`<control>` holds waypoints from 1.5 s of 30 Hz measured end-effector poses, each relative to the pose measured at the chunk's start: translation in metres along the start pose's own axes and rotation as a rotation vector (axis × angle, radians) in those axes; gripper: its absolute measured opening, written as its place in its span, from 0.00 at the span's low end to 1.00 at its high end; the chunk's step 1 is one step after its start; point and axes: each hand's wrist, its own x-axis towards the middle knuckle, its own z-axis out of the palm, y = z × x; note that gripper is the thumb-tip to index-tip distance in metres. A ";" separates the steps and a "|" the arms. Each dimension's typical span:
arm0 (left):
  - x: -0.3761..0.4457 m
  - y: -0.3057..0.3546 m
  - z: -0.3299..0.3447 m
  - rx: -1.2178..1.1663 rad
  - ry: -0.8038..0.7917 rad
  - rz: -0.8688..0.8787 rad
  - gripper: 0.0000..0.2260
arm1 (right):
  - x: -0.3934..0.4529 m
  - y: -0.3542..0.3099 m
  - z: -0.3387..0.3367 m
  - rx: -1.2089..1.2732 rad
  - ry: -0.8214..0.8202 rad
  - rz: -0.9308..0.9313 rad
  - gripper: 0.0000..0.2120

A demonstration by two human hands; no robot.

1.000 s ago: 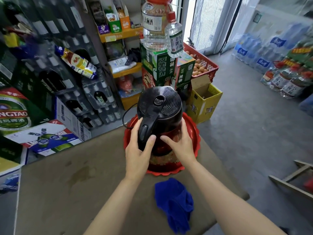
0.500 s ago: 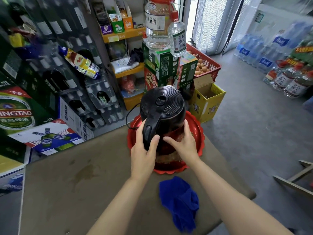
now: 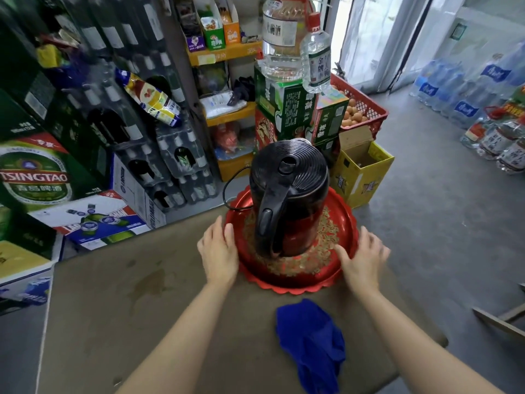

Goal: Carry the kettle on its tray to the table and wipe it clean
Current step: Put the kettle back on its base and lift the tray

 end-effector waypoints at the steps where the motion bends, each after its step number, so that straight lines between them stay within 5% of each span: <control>1: 0.014 -0.008 0.010 0.068 -0.067 -0.095 0.25 | 0.002 0.005 0.003 0.026 -0.023 0.104 0.36; 4: 0.039 -0.019 0.032 0.094 -0.215 -0.215 0.27 | 0.009 0.008 0.010 0.153 -0.077 0.196 0.28; 8: 0.049 -0.015 0.046 0.070 -0.184 -0.214 0.26 | 0.017 0.000 0.026 0.221 -0.015 0.228 0.26; 15: 0.043 -0.034 0.033 0.060 0.047 -0.119 0.15 | 0.011 -0.010 0.044 0.148 0.100 0.235 0.22; 30: -0.032 -0.172 -0.134 -0.055 0.544 -0.406 0.12 | -0.087 -0.149 0.143 0.236 -0.240 -0.168 0.23; 39: -0.053 -0.251 -0.185 -0.003 0.571 -0.550 0.13 | -0.149 -0.191 0.197 0.225 -0.343 -0.288 0.23; 45: -0.054 -0.269 -0.188 0.112 0.497 -0.544 0.22 | -0.155 -0.190 0.214 0.188 -0.349 -0.299 0.23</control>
